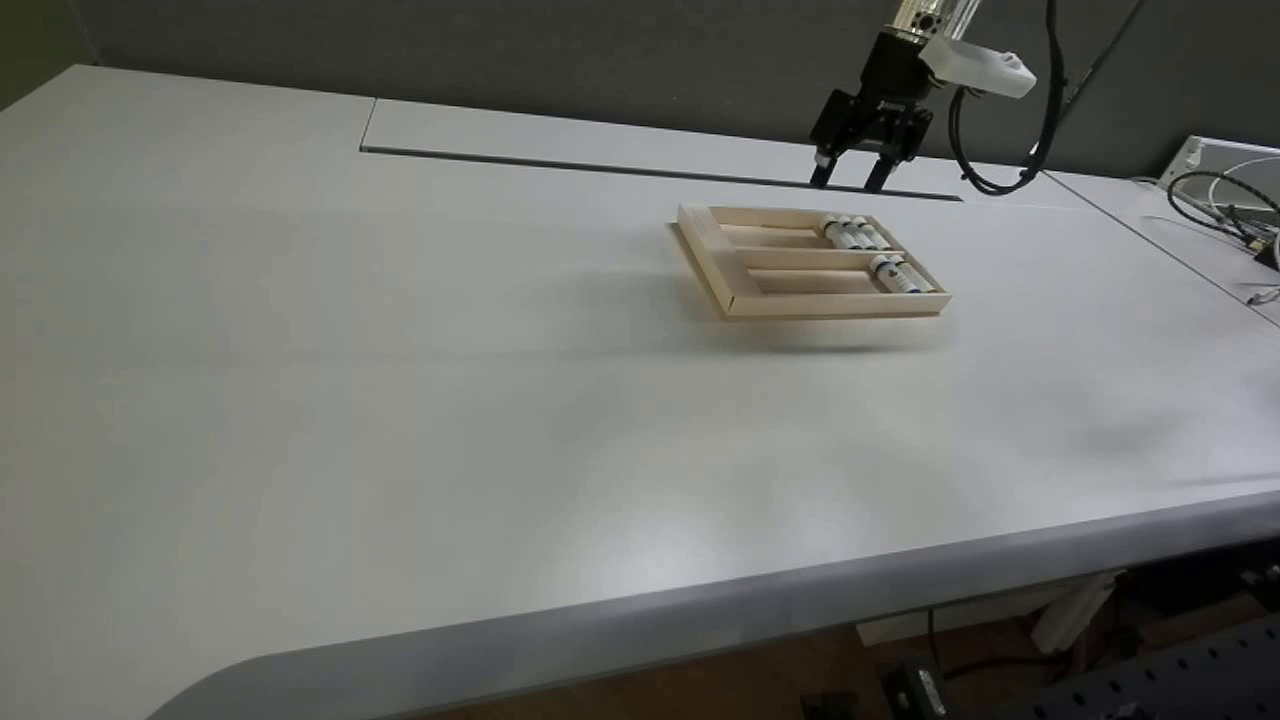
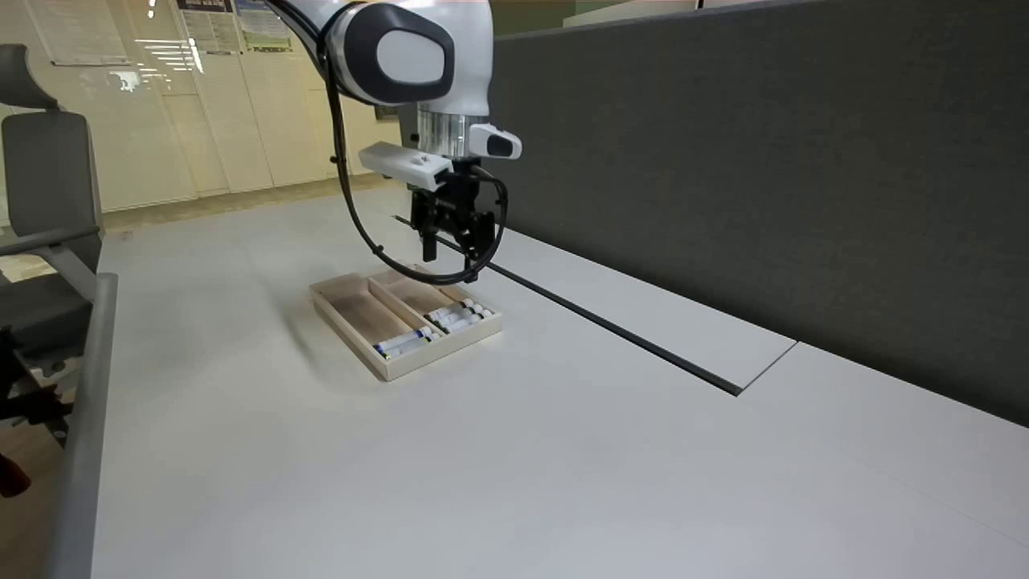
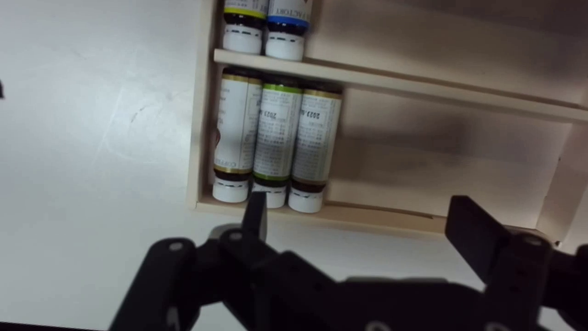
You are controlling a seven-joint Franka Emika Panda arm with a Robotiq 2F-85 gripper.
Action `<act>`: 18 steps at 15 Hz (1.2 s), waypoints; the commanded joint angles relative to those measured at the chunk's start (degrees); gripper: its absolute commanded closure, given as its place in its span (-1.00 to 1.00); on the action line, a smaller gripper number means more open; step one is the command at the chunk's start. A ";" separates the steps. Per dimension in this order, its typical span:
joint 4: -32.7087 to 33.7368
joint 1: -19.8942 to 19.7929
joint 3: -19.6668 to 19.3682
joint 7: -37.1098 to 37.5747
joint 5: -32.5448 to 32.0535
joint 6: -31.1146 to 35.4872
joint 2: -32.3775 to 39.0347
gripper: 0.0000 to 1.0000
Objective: Remove one object from the upper part of the tray and place it on the table
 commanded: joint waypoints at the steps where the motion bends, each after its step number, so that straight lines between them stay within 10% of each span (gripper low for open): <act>1: 0.13 0.44 0.09 3.98 -1.46 0.69 0.78 -1.00; 18: 0.79 0.98 1.14 5.81 -1.13 -0.01 4.16 -1.00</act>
